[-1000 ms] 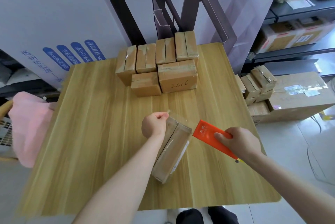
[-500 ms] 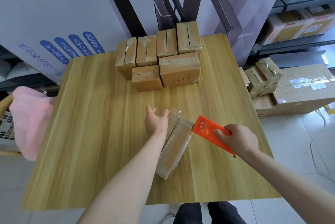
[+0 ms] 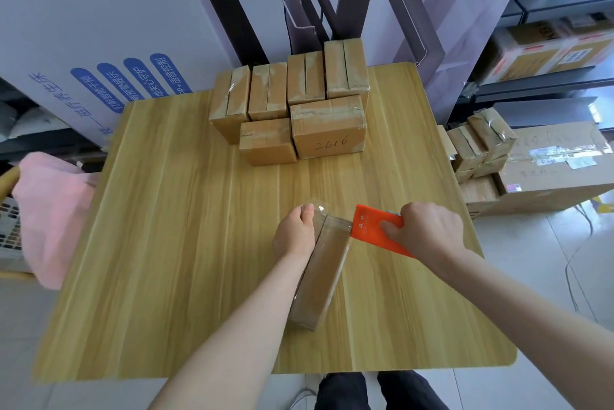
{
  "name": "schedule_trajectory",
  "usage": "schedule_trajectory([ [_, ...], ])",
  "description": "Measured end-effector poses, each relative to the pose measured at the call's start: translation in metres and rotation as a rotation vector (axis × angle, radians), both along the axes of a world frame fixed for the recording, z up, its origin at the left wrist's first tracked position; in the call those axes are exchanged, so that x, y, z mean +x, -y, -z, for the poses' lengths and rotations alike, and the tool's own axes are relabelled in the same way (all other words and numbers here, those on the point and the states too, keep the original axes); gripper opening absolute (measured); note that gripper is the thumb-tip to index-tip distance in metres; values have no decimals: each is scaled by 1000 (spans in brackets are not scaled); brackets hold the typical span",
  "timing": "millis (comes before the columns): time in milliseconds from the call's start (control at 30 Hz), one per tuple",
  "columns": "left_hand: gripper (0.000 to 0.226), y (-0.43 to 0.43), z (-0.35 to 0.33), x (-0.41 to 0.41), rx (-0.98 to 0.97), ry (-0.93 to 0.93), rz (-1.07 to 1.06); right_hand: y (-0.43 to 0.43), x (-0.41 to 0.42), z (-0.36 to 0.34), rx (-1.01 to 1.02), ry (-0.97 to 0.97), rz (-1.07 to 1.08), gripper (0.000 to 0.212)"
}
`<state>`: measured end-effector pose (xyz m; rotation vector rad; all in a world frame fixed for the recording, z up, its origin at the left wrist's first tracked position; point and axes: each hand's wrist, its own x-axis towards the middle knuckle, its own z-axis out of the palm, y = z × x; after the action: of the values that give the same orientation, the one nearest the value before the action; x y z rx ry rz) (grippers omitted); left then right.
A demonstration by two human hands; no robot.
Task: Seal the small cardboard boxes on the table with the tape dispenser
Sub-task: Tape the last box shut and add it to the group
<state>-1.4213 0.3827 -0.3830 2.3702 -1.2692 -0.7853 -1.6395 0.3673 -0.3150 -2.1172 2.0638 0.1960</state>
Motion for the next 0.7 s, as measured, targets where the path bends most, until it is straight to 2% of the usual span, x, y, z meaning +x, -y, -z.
schedule_trajectory([
  [200,41,-1,0,-3,2,-42,-43,19,9,-16,116,65,96,42],
  [367,41,-6,2,-7,-54,-107,-75,22,33,-30,21,-174,-126,38],
  [433,41,-9,4,-9,-76,-152,-108,24,42,-34,28,-219,-153,36],
  [600,39,-9,5,-16,-46,-146,-220,35,22,-23,217,15,149,36],
  [700,41,-11,11,-20,-16,-144,-283,19,21,4,249,69,244,39],
])
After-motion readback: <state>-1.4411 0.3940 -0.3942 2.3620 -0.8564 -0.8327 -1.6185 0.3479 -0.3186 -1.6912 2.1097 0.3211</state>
